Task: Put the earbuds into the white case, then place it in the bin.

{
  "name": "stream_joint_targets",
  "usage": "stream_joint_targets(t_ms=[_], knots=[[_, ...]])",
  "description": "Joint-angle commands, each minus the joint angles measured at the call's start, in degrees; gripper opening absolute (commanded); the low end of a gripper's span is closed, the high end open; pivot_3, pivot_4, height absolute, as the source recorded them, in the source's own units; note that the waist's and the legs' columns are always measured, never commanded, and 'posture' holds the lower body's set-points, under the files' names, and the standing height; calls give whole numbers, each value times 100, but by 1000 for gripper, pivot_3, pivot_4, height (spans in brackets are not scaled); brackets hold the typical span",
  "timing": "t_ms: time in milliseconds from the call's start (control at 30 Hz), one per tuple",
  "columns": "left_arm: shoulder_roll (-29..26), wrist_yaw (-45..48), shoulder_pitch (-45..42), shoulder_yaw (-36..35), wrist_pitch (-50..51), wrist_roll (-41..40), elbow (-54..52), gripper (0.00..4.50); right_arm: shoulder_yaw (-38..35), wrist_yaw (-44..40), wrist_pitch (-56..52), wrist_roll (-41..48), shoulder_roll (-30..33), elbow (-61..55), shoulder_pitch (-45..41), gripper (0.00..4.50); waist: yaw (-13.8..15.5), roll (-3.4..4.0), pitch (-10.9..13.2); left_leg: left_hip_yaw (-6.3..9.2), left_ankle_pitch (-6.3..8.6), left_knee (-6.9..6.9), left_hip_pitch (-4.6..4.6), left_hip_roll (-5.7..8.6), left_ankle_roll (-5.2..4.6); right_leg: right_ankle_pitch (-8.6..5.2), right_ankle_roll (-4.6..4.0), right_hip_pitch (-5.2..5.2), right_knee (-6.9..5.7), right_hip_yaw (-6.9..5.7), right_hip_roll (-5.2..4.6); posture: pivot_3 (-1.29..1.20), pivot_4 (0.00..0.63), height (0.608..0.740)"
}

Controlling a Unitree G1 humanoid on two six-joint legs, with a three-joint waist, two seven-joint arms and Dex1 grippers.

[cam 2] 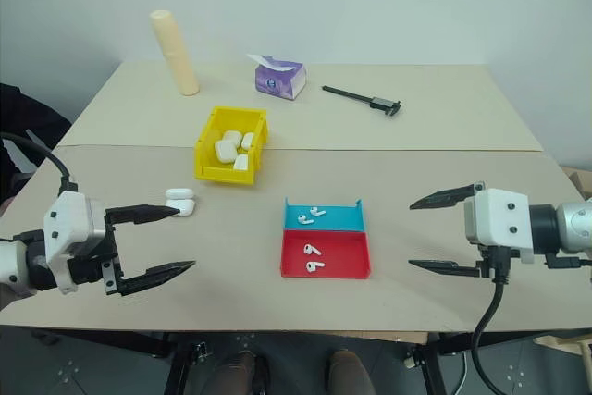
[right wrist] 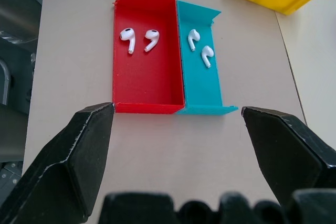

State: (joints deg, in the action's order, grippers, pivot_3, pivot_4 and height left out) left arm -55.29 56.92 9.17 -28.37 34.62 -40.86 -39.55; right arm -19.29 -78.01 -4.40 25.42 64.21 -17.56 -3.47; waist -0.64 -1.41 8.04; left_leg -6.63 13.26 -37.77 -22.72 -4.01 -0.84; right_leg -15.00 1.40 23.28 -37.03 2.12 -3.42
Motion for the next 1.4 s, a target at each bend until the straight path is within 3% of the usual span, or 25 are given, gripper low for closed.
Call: stream_joint_targets(t_ms=[33,267,400,467,567,667,733,900,1000,1167,1267,1400], knots=[[-100,-115,-48,-279,113,-133,-190,4500,-13,75,93,-51,38,62,-215,4473,-1,0,0,0,0,0,0,0,0,0,0,0,0,0,0,0,150,740],[-50,-300,210,-226,19,126,-427,4500,308,122,154,-227,-3,251,-513,4473,-1,0,1,0,1,1,0,0,0,-2,-2,0,0,0,0,0,150,740],[42,-1262,205,-10,359,664,-735,4500,493,131,261,-326,-45,393,-659,4473,0,0,1,0,1,1,0,1,0,-1,-2,0,0,2,0,0,150,740],[-33,-2026,2,220,1006,893,-1011,4500,586,141,287,-392,-39,458,-724,4473,2,-2,2,0,1,0,3,2,0,-1,-2,-4,0,3,0,0,150,740],[87,-2996,-856,441,2368,507,-1249,4500,637,185,186,-414,-15,462,-802,4473,38,-5,3,4,1,0,6,3,0,0,0,-8,-1,2,0,0,150,740],[31,-3499,-2559,931,4731,195,-1064,4500,657,207,131,-398,-17,425,-782,4473,67,-9,6,6,1,-1,5,4,0,1,1,-9,-1,1,1,0,150,740],[9,-3831,-3628,1263,5689,-234,-358,4500,716,262,103,-440,-38,388,-750,4473,95,-15,9,11,0,-4,4,7,0,0,4,-13,-2,-6,2,0,150,740],[-812,-4933,-5443,2727,5788,-1621,1825,4500,916,365,-60,-460,-84,320,-793,4473,19,-27,17,10,3,5,3,8,-1,-2,9,-2,-1,11,4,0,150,740],[-1146,-5435,-6925,4225,5788,-2792,3669,4500,1083,465,-109,-561,-131,411,-918,4473,22,-39,26,14,2,-1,0,8,0,-1,8,0,-7,7,3,0,150,740],[-922,-6068,-8693,6376,5788,-3817,5958,4500,1224,508,-305,-560,-171,448,-1011,4473,50,-39,29,10,5,-2,-3,15,-2,-6,13,4,-12,9,-1,0,150,740],[-515,-6342,-9238,7008,5788,-4010,7333,4500,1282,525,-409,-578,-160,419,-1035,4473,70,-39,29,6,4,-6,-26,15,-1,-6,13,31,-17,10,0,0,150,740],[48,-6350,-9499,7303,5788,-3726,8651,4500,1261,505,-527,-558,-97,411,-1044,4473,74,-41,30,1,-3,-13,-79,17,8,-5,11,93,-37,15,2,0,150,740]])
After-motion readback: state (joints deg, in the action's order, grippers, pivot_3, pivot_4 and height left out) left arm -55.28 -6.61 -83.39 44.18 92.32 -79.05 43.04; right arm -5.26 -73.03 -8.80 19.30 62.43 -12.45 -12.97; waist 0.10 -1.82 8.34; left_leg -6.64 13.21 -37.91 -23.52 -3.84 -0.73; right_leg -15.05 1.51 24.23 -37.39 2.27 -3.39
